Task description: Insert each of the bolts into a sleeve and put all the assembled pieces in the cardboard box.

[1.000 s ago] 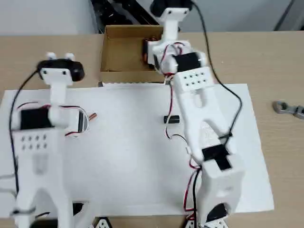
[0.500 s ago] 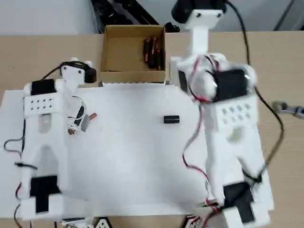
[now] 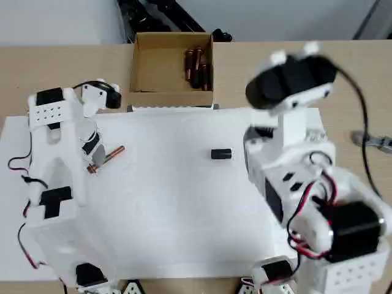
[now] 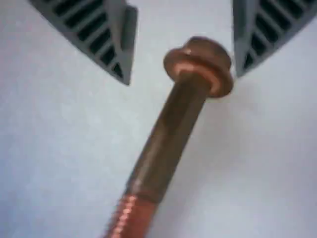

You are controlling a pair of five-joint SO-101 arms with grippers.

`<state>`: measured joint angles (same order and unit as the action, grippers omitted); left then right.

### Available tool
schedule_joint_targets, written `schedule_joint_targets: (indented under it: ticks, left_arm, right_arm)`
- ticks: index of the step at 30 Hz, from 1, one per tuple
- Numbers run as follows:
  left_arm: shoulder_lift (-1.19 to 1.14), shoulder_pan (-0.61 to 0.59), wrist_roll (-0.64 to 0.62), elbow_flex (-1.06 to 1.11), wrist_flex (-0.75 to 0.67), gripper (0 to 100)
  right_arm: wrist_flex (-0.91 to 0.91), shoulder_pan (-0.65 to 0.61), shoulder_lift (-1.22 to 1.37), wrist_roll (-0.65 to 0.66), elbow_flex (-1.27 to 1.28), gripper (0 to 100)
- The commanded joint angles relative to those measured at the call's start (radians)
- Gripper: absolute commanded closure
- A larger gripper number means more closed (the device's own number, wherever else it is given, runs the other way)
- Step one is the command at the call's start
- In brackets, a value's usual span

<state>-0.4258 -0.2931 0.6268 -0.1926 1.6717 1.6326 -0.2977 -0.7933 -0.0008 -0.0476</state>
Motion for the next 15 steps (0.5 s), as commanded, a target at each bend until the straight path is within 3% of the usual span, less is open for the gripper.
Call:
schedule_joint_targets:
  ticks: [1,8,15]
  left_arm:
    - [-0.003,0.018,0.025,-0.039,0.015,87]
    - [-0.043,0.015,0.080,-0.039,0.000,87]
    - [-0.190,0.014,0.080,-0.039,-0.078,88]
  right_arm:
    - [-0.076,0.005,-0.147,0.012,0.187,99.5]
    - [-0.162,0.002,-0.403,0.014,0.473,99.5]
    - [-0.171,0.002,-0.510,0.015,0.568,99.5]
